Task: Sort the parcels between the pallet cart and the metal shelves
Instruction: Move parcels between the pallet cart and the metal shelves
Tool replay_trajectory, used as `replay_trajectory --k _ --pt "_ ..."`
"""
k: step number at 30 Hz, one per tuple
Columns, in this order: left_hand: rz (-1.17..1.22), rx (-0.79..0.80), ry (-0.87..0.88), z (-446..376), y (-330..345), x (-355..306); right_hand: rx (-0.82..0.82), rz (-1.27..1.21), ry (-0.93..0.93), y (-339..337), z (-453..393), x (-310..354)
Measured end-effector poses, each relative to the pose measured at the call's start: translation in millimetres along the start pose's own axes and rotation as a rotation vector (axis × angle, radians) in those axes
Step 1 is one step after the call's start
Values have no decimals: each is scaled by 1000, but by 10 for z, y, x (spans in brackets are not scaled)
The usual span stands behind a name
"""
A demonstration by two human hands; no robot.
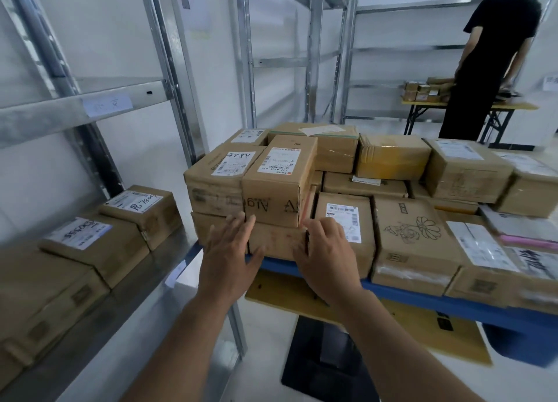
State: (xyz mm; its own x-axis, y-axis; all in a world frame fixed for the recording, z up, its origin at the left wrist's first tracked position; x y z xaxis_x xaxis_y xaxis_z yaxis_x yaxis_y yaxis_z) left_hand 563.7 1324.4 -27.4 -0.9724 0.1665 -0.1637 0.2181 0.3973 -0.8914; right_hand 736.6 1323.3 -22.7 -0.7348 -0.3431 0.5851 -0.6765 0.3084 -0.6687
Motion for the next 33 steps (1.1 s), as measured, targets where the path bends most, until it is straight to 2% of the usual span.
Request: replay_trajectory --k 7,12,20,33 --pt "-98 -19 -92 499 -124 -48 113 4 -111 4 356 249" --pt "-252 9 -204 985 -225 100 176 25 -231 61 610 498" --pt "-371 49 -436 1870 -517 447 384 -9 -374 469 994 918" --pt "-363 -43 -728 2531 -909 1211 538 -53 -554 1142 1140 1765"
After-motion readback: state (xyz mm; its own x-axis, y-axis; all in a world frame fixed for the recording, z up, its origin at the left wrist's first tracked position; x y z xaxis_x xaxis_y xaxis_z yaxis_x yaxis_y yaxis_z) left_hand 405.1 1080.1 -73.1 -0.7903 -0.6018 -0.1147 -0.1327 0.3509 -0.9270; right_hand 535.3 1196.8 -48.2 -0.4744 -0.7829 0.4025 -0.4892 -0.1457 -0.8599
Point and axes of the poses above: each hand's wrist, its own z-axis away from the middle knuckle, its own y-axis out of the palm, x = y × z, the point moved 5 cm from there along -z, towards the middle knuckle, and after that the axes turned 12 degrees about -z, right-handed, at the moved point
